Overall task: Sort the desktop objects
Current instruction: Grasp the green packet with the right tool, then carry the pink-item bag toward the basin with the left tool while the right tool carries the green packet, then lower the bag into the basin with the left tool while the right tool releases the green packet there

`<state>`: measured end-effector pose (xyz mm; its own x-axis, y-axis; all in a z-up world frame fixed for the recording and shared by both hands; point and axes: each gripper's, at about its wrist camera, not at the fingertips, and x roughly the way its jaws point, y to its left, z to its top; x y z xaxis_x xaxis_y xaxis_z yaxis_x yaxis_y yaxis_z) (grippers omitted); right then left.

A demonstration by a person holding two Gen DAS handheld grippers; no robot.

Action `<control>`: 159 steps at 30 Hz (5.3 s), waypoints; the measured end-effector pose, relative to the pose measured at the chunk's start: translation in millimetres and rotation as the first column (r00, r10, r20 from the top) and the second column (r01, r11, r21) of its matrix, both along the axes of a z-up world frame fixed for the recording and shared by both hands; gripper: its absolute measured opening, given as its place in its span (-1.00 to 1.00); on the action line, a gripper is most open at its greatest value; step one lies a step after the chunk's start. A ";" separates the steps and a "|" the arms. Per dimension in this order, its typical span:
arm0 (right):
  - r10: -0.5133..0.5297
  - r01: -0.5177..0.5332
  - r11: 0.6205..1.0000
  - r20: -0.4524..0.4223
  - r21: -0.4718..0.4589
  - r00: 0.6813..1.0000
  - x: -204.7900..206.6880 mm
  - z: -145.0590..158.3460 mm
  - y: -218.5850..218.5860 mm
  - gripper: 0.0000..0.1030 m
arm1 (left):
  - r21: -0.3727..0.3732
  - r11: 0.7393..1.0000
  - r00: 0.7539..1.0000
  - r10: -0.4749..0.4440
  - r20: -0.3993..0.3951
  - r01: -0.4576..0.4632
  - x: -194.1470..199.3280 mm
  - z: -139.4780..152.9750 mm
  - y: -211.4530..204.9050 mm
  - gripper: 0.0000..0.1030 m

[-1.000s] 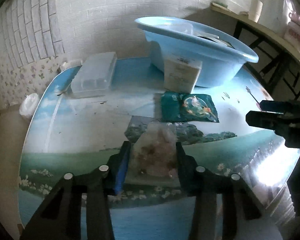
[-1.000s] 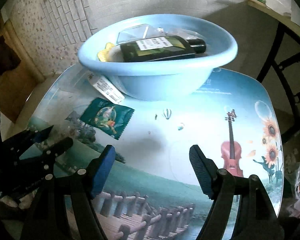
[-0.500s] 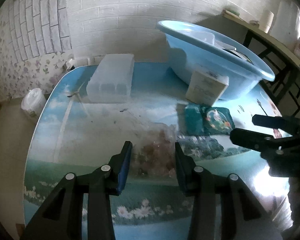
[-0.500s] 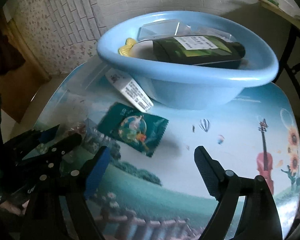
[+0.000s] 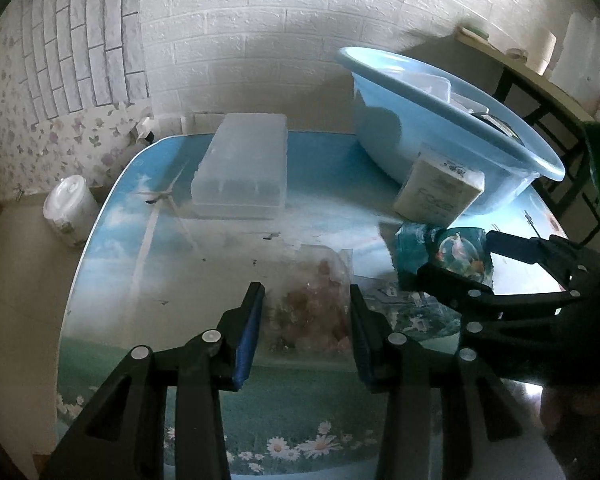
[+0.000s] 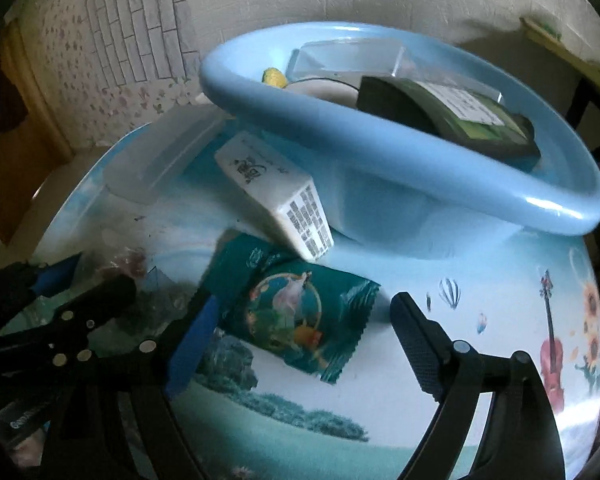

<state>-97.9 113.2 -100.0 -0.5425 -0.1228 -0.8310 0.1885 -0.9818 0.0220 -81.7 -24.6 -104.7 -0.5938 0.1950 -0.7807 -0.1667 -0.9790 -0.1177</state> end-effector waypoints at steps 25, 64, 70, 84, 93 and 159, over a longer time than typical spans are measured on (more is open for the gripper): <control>0.092 -0.091 0.981 -0.002 -0.174 0.996 42.4 23.2 55.2 -0.85 | -0.018 1.000 1.000 -0.025 -0.010 0.025 23.5 17.1 28.4 -0.21; 0.178 -0.192 0.948 -0.078 -0.255 0.981 56.5 75.7 64.6 -0.85 | -0.022 1.000 0.994 -0.015 -0.106 0.013 31.1 85.0 53.5 -0.21; 0.163 -0.191 0.944 -0.125 -0.270 0.979 48.7 90.6 70.5 -0.85 | -0.009 1.000 0.992 -0.016 -0.122 0.015 20.8 94.0 60.0 -0.21; 0.114 -0.156 0.949 -0.163 -0.275 0.980 8.3 104.8 91.4 -0.85 | -0.014 0.997 0.986 -0.083 -0.145 0.082 -26.8 104.3 88.2 -0.21; 0.068 -0.112 0.949 -0.155 -0.294 0.986 -27.3 100.1 108.9 -0.85 | -0.025 0.992 0.984 -0.123 -0.129 0.121 -64.5 96.9 107.6 -0.21; 0.064 -0.076 0.983 -0.078 -0.169 0.995 26.6 80.2 88.2 0.32 | -0.086 0.996 0.990 -0.019 -0.139 0.007 -2.3 76.1 44.8 0.86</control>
